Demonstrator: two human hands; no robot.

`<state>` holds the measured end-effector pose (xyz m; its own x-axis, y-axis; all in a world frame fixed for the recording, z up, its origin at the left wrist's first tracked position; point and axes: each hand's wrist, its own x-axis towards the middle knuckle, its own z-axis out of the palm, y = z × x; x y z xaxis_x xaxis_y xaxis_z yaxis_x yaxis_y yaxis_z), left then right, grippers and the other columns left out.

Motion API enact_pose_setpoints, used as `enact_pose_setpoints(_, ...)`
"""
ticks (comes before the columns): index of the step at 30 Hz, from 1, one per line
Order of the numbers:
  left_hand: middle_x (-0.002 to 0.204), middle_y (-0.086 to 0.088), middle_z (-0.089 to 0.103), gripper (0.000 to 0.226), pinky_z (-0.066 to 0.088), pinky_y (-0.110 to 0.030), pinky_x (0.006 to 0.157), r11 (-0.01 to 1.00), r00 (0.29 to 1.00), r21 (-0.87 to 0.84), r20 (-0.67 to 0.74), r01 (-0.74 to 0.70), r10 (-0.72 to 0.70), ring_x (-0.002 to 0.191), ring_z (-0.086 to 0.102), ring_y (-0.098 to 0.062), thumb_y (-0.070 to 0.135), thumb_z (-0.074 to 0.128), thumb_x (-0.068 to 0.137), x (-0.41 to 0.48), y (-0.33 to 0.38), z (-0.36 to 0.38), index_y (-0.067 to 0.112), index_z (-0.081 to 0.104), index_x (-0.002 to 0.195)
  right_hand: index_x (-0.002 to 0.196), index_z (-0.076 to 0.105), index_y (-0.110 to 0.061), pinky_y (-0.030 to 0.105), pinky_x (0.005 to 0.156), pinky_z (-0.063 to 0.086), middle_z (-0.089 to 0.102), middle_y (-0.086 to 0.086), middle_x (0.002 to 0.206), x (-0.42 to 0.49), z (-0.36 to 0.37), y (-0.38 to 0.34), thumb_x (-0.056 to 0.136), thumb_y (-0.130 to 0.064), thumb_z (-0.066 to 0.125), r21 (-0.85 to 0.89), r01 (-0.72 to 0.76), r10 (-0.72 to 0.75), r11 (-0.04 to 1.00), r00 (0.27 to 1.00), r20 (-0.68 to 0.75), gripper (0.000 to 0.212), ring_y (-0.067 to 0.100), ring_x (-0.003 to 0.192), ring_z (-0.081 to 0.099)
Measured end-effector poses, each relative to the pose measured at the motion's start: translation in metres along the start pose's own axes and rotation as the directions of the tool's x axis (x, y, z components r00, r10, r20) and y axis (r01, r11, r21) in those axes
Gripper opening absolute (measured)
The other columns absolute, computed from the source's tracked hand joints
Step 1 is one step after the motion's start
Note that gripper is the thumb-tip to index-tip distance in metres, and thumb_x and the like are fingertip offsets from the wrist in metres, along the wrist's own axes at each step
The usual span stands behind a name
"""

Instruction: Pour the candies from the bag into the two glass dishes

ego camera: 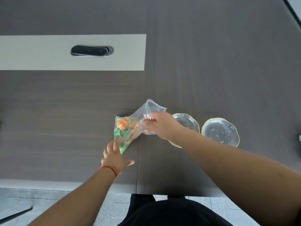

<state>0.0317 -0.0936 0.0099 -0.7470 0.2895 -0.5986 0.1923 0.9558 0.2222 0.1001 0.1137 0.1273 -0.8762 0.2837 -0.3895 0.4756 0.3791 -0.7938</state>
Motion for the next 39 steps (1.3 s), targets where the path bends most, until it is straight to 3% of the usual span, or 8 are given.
enact_pose_setpoints(3,0.141,-0.019,0.036,0.072,0.037,-0.050,0.099,0.962,0.960,-0.195,-0.165,0.192,-0.225,0.126,0.036,-0.041,0.021,0.066,0.079,0.000,-0.010,0.030,0.012,0.031,0.140,0.097,0.066,0.005,0.010,0.057,0.047,0.067,0.004,0.081,0.006,-0.002,-0.007,0.095,-0.026,0.055,0.146,-0.068,0.063,0.987,0.997,0.043,0.033,0.012,0.069,0.060)
enact_pose_setpoints(6,0.100,-0.023,0.062,0.018,0.046,-0.042,0.077,0.937,0.945,-0.312,-0.229,0.157,-0.235,0.090,0.055,-0.042,0.007,0.049,0.082,0.014,-0.019,0.024,0.008,0.063,0.093,0.096,0.067,0.003,0.004,0.054,0.041,0.069,-0.003,0.079,0.008,-0.008,-0.008,0.095,-0.025,0.057,0.201,-0.079,0.077,0.976,0.997,0.015,0.030,0.007,0.069,0.062)
enact_pose_setpoints(9,0.082,-0.012,0.064,0.017,0.047,-0.036,0.068,0.949,0.970,-0.316,-0.222,0.024,-0.098,0.081,0.059,-0.038,0.016,0.046,0.088,0.015,-0.019,0.011,0.014,0.061,0.082,0.087,0.068,-0.011,0.006,0.063,0.043,0.070,-0.007,0.075,0.009,-0.019,-0.003,0.094,-0.028,0.058,0.195,-0.093,0.101,0.976,0.994,-0.033,0.021,-0.005,0.062,0.062)
enact_pose_setpoints(12,0.109,-0.005,0.063,0.033,0.043,-0.034,0.079,0.923,0.992,-0.384,-0.126,-0.020,-0.031,0.097,0.057,-0.029,0.019,0.057,0.080,0.009,-0.018,0.013,0.017,0.053,0.113,0.080,0.064,-0.019,0.006,0.062,0.045,0.072,-0.004,0.078,0.008,-0.025,0.000,0.094,-0.028,0.058,0.191,-0.119,0.130,0.974,0.991,-0.042,0.018,-0.010,0.057,0.059)
enact_pose_setpoints(18,0.129,-0.010,0.044,0.083,0.045,-0.048,0.093,0.995,0.992,-0.093,-0.120,0.029,-0.040,0.122,0.041,-0.033,0.053,0.075,0.065,0.001,0.010,0.046,0.010,0.038,0.125,0.082,0.068,-0.011,0.052,0.089,0.054,0.078,0.001,0.090,0.003,-0.022,-0.008,0.092,-0.031,0.058,0.155,-0.156,0.156,0.975,0.988,0.012,0.025,0.011,0.084,0.069)
enact_pose_setpoints(25,0.114,-0.025,0.058,0.034,0.042,-0.047,0.087,0.981,0.964,-0.191,-0.251,0.042,-0.090,0.108,0.051,-0.044,0.002,0.046,0.083,0.017,0.013,0.038,0.002,0.052,0.116,0.087,0.069,-0.011,0.035,0.084,0.053,0.077,-0.003,0.082,-0.001,-0.027,0.000,0.092,-0.030,0.057,0.152,-0.188,0.187,0.970,0.982,0.015,0.022,0.002,0.068,0.065)
enact_pose_setpoints(29,0.100,-0.020,0.067,0.025,0.045,-0.039,0.072,0.975,0.933,-0.219,-0.356,-0.036,-0.046,0.093,0.059,-0.040,0.005,0.049,0.084,0.018,-0.007,0.019,0.010,0.065,0.102,0.097,0.068,-0.010,0.003,0.053,0.041,0.073,0.002,0.080,-0.005,-0.038,0.015,0.093,-0.020,0.060,0.269,-0.184,0.203,0.945,0.978,-0.042,0.014,-0.005,0.053,0.063)
enact_pose_setpoints(39,0.084,-0.013,0.067,0.011,0.030,-0.021,0.069,0.877,0.711,-0.001,-0.586,-0.480,0.388,0.085,0.058,-0.030,0.004,0.059,0.086,-0.009,0.025,-0.096,0.003,0.070,0.084,0.092,0.064,-0.013,0.029,0.072,0.047,0.071,-0.003,0.075,-0.014,-0.078,0.087,0.092,-0.023,0.061,0.405,-0.243,0.349,0.881,0.913,-0.213,0.010,0.015,0.072,0.074)
